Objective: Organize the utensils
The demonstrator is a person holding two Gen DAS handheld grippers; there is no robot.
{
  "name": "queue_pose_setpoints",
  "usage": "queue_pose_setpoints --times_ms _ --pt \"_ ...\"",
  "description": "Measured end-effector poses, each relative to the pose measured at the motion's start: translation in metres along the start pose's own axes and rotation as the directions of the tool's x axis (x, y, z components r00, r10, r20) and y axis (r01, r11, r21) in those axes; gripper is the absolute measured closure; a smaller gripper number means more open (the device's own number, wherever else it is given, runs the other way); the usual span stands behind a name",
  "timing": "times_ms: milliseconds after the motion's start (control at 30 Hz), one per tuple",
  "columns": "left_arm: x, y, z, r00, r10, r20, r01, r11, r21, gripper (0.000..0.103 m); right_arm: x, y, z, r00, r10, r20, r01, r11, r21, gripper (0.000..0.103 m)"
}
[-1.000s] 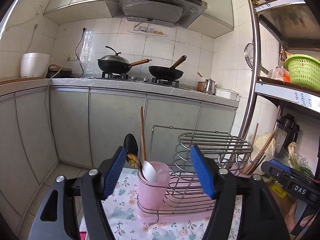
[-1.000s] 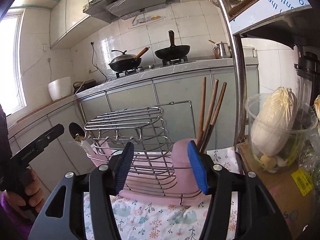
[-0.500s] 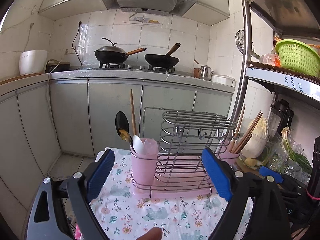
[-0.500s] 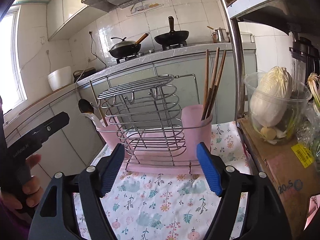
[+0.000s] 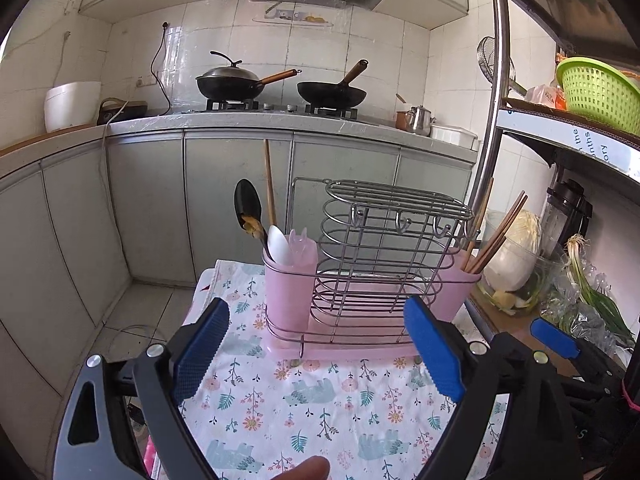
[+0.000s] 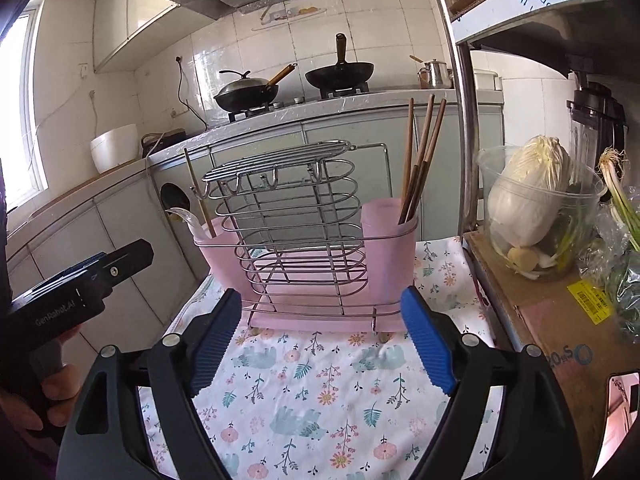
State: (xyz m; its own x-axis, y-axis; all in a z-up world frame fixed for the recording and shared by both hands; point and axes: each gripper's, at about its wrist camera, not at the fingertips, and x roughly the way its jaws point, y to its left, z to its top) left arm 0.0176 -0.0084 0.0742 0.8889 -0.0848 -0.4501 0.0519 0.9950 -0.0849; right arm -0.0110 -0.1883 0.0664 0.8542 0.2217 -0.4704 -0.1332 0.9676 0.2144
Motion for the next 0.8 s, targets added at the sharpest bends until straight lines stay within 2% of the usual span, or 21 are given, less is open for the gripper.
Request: queue_pose_setpoints --times_ms 800 --pt "-0.012 -0.001 -0.003 1.000 0.029 -0.013 -0.029 1.000 0.010 0.016 -0.013 0.007 0.000 0.999 -0.038 0.005 0.038 0.999 -0.035 0.020"
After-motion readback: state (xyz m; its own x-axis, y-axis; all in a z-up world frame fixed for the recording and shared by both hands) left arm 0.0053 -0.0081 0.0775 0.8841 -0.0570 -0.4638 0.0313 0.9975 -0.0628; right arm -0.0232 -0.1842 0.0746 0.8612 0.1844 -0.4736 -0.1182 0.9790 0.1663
